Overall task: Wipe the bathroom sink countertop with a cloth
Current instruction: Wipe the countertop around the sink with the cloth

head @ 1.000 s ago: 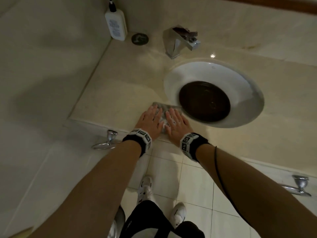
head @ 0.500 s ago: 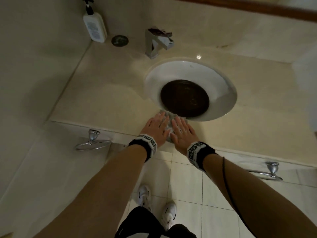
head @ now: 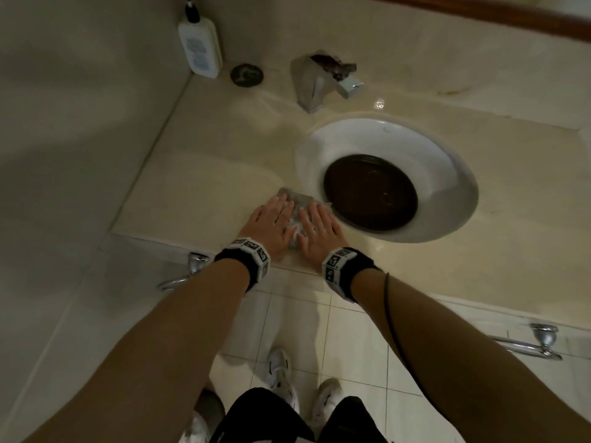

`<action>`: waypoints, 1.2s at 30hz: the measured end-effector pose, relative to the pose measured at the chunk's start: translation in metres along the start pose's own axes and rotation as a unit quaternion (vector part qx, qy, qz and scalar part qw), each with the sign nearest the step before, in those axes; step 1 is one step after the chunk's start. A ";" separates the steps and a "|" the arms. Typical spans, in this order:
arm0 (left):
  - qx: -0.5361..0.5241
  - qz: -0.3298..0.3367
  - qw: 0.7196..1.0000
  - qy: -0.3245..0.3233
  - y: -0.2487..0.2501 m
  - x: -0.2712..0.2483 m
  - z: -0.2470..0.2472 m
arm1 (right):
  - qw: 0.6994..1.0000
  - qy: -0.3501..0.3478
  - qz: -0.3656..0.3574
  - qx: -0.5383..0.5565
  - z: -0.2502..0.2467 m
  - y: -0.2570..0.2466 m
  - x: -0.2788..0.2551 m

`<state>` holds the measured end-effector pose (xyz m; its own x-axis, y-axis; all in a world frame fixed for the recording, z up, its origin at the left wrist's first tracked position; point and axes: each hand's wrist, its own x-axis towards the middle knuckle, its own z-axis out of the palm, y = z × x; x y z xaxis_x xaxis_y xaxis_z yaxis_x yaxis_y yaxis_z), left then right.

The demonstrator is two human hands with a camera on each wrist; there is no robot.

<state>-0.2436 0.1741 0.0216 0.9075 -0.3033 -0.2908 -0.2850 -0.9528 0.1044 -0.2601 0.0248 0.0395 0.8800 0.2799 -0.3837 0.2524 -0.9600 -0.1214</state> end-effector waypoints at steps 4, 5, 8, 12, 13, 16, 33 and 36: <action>-0.013 -0.017 1.000 0.016 -0.007 -0.005 0.006 | 1.000 -0.006 -0.001 0.007 0.002 -0.010 0.003; -0.009 -0.019 1.000 0.018 -0.005 -0.005 0.007 | 1.000 -0.004 -0.001 0.007 0.002 -0.009 0.001; 0.004 -0.010 1.000 0.028 0.004 -0.006 0.007 | 1.000 0.014 -0.006 0.005 0.005 -0.003 -0.006; 0.012 0.016 1.000 0.019 0.029 -0.011 0.005 | 1.000 0.014 0.013 0.019 0.015 0.014 -0.024; 0.012 0.021 1.000 0.015 0.036 -0.012 0.005 | 1.000 0.013 0.017 0.022 0.017 0.021 -0.028; 0.020 0.040 0.999 0.015 0.060 -0.012 0.006 | 0.999 0.016 0.029 0.008 0.023 0.041 -0.043; -0.008 0.114 0.993 -0.012 0.194 -0.001 0.015 | 0.993 0.042 0.104 0.025 0.043 0.154 -0.123; -0.018 0.114 0.993 -0.019 0.220 0.004 0.016 | 0.994 0.051 0.097 0.028 0.041 0.176 -0.135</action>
<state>-0.3075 -0.0370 0.0281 0.8079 -0.5122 -0.2916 -0.4699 -0.8584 0.2059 -0.3512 -0.1811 0.0322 0.9470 0.0847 -0.3098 0.0542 -0.9929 -0.1056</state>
